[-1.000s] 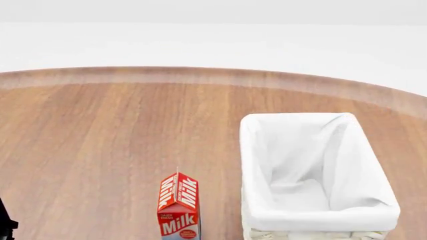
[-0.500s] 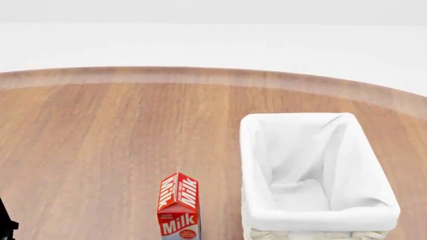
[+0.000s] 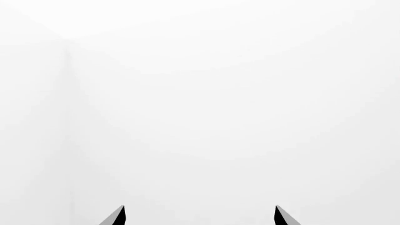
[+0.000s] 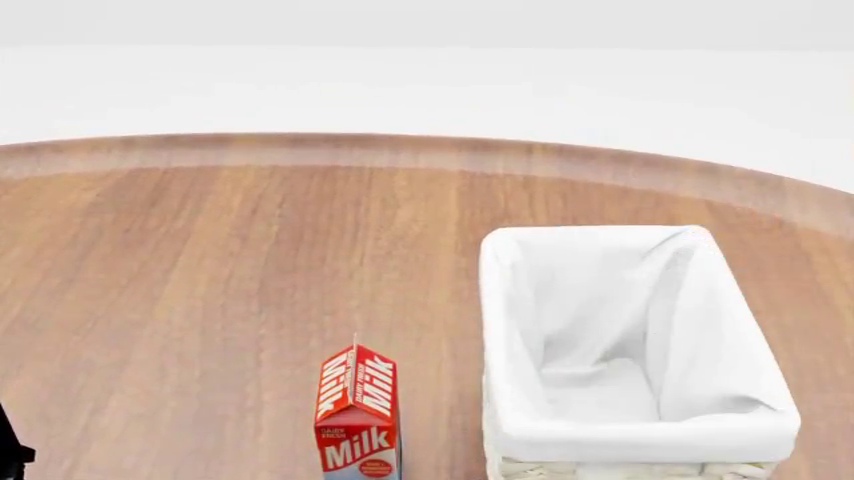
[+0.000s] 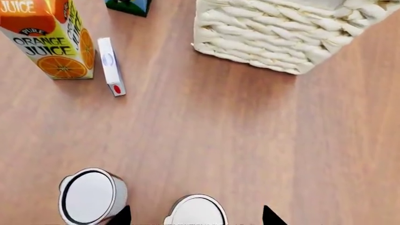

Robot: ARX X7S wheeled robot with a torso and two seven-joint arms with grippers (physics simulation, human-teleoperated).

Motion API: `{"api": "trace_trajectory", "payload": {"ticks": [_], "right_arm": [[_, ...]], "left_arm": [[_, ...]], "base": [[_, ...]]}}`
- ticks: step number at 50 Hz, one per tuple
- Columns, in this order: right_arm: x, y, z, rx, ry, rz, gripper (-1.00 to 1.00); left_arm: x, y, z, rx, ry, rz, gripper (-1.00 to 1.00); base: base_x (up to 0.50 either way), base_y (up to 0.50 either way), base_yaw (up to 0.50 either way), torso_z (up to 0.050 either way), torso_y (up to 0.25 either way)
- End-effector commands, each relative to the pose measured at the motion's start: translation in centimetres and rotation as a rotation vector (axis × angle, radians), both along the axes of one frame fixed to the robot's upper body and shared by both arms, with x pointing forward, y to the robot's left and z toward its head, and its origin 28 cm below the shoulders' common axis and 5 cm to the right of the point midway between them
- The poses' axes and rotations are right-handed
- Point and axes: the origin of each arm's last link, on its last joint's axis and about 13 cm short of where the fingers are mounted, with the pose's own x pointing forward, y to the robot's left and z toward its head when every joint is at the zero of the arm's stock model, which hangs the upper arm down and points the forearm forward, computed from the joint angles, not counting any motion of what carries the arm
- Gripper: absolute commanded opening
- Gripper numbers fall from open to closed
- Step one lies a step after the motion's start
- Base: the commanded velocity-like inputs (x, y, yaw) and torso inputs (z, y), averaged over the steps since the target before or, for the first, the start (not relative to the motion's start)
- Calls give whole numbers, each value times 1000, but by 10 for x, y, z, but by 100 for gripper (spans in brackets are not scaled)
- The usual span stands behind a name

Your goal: Pick up the alphabet soup and the tomato sauce, and put them in the basket.

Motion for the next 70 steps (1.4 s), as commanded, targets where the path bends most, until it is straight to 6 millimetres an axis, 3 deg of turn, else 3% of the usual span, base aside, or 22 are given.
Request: {"api": "trace_trajectory", "payload": {"ticks": [1,26,32,42,47,55,70], "right_arm": [[1,-2,-12,6,19,-16,100],[7,-5,-17,8,2,-21,100],[8,-5,-31,10,21,-23,100],[8,-6,-32,17,39,-28,100],[8,-6,-45,26,53,-37,100],[8,-7,-40,32,61,-45,100],[10,-7,-55,38,69,-56,100]], "left_arm": [[0,0,-1,0,0,1,100],[-1,-1,0,1,4,-1,100],[0,-1,0,1,2,-2,100],[0,-1,0,3,2,-1,100],[0,-1,0,2,3,1,100],[-1,-1,0,2,3,0,100],[-1,-1,0,3,4,0,100]], "base": [[0,0,0,0,0],[0,0,0,0,0],[0,0,0,0,0],[0,0,0,0,0],[0,0,0,0,0],[0,0,0,0,0],[0,0,0,0,0]]}}
